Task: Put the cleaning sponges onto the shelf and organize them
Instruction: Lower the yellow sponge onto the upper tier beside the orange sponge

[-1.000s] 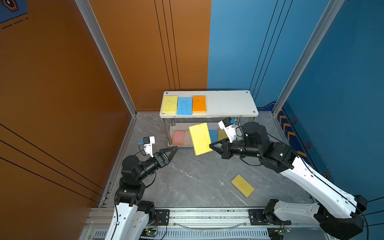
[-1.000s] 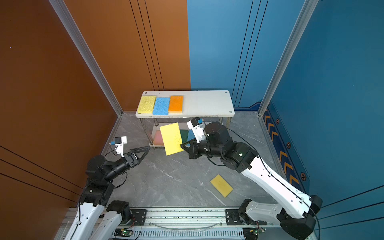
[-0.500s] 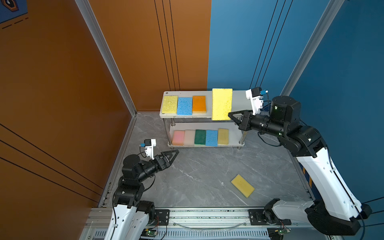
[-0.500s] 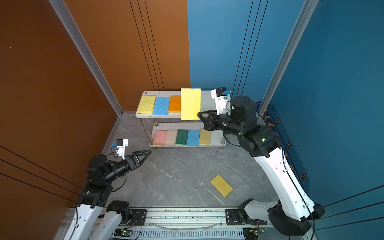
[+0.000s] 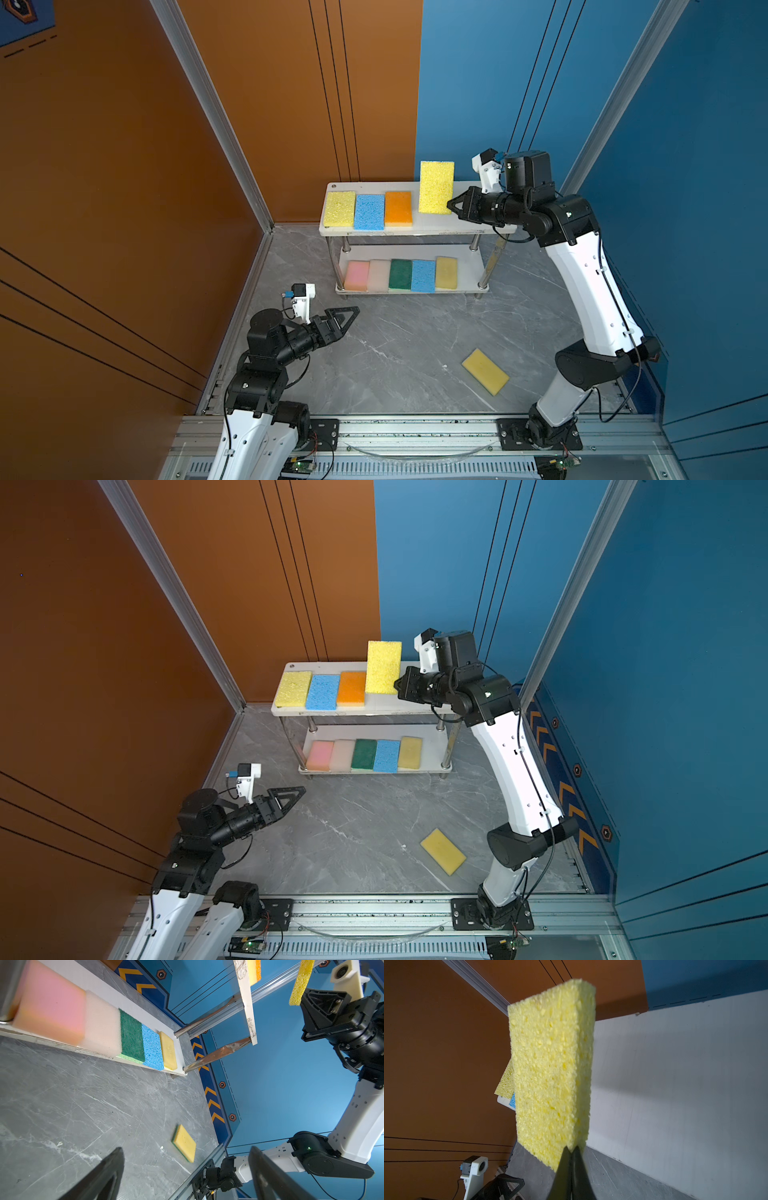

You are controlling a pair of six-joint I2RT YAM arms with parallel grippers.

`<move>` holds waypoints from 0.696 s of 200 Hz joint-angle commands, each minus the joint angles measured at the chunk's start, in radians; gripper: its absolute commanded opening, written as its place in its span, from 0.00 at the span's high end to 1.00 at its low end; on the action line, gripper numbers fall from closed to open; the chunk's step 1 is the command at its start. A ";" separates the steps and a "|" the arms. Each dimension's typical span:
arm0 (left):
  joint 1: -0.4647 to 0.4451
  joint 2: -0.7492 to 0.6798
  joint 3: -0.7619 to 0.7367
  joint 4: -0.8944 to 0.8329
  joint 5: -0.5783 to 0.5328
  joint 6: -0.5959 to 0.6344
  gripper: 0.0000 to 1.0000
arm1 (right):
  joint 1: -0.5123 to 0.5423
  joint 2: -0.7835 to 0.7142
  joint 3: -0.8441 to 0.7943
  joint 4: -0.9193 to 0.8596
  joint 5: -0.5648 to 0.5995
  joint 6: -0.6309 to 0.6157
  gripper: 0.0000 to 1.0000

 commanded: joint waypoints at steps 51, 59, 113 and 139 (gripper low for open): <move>-0.004 0.002 0.017 -0.020 -0.012 0.031 0.06 | -0.021 0.049 0.035 -0.103 -0.035 -0.007 1.00; -0.004 0.002 0.020 -0.019 -0.014 0.032 0.06 | -0.021 0.053 0.032 -0.104 -0.032 -0.010 1.00; -0.003 -0.001 0.020 -0.022 -0.014 0.033 0.03 | -0.023 0.079 0.031 -0.104 -0.040 -0.021 1.00; -0.002 -0.003 0.017 -0.024 -0.015 0.034 0.03 | -0.023 0.088 0.032 -0.104 -0.043 -0.024 1.00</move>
